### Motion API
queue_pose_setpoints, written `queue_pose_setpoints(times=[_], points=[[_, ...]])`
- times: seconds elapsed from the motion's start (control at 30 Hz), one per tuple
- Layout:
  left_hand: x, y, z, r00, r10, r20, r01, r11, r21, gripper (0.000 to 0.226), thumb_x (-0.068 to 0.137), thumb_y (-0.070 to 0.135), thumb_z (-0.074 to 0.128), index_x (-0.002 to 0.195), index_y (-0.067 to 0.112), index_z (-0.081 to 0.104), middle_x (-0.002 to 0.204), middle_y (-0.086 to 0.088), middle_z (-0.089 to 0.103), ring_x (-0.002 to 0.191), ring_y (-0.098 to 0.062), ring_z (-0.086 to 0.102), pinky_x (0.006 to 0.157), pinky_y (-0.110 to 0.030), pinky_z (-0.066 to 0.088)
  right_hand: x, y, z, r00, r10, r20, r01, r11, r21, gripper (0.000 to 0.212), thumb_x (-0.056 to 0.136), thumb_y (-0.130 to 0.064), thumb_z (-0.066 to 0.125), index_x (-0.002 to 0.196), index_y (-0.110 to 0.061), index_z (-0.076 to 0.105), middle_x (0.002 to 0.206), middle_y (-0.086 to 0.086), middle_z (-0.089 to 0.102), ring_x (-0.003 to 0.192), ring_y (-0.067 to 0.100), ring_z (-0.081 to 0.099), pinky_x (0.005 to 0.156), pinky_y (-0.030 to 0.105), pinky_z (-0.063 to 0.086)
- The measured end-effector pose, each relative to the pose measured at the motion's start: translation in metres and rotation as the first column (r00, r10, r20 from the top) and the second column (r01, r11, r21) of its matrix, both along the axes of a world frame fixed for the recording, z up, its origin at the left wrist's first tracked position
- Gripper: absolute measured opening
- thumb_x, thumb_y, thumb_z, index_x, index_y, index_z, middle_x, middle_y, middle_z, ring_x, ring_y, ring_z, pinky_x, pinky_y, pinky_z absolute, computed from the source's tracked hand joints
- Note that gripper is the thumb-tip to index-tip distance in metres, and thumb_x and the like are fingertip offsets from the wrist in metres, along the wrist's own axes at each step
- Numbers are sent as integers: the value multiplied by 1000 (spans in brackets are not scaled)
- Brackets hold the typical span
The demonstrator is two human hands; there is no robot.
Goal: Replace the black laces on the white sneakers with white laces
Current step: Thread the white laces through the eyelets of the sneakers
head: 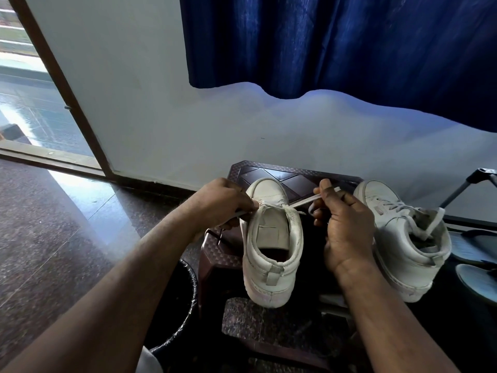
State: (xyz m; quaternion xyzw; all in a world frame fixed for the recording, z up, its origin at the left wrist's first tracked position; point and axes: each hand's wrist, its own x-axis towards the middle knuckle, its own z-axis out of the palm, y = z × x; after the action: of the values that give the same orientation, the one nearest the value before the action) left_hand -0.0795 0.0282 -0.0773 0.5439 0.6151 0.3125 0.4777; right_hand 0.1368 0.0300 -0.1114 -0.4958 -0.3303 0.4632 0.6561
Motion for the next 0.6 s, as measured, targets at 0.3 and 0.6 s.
queue_pose_setpoints(times=[0.3, 0.6], points=[[17, 1, -9, 980, 126, -152, -77, 952, 295, 10, 86, 24, 77, 79, 18, 74, 63, 9, 70, 57, -4, 59, 66, -26, 51, -4, -4, 10, 999, -18, 50, 13, 994, 109, 31, 95, -24, 74, 74, -2, 69, 67, -1, 68, 53, 12, 46, 50, 21, 38], [54, -1, 11, 957, -174, -232, 261, 865, 428, 12, 100, 27, 68, 92, 24, 77, 88, 8, 74, 85, -8, 67, 80, -28, 51, -13, -24, 33, 973, -30, 230, -54, 935, 350, 38, 95, -16, 73, 76, 14, 61, 69, 31, 56, 56, 15, 49, 54, 16, 45]])
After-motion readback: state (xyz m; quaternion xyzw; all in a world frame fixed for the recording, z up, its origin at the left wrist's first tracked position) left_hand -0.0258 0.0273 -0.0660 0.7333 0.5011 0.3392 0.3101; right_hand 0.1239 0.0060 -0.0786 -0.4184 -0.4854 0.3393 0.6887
